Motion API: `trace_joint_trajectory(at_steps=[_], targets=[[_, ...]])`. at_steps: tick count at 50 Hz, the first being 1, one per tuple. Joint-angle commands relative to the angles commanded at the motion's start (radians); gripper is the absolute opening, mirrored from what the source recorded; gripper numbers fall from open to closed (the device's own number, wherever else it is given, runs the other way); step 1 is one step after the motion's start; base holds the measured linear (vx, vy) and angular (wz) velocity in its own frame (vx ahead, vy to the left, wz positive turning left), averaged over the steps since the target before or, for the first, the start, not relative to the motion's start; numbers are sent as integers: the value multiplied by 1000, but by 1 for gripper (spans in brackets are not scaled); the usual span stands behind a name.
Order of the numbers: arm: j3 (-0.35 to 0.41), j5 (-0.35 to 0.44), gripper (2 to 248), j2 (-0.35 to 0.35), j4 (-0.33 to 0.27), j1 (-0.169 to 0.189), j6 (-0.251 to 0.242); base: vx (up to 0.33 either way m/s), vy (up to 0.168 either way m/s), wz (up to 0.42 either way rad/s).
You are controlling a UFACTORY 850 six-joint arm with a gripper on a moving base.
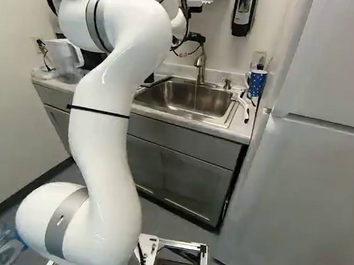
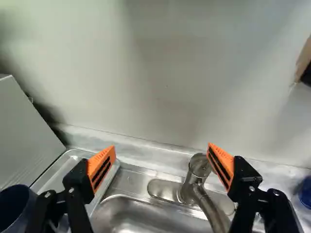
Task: Rinse the cup and place it in the tray
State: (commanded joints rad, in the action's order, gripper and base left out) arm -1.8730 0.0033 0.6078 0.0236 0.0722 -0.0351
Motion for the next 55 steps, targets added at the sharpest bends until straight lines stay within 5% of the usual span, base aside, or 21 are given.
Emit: trace_joint_trajectory(at_steps=[55], targets=[[116,-56,247,-91,0,5,0,0,0,0]])
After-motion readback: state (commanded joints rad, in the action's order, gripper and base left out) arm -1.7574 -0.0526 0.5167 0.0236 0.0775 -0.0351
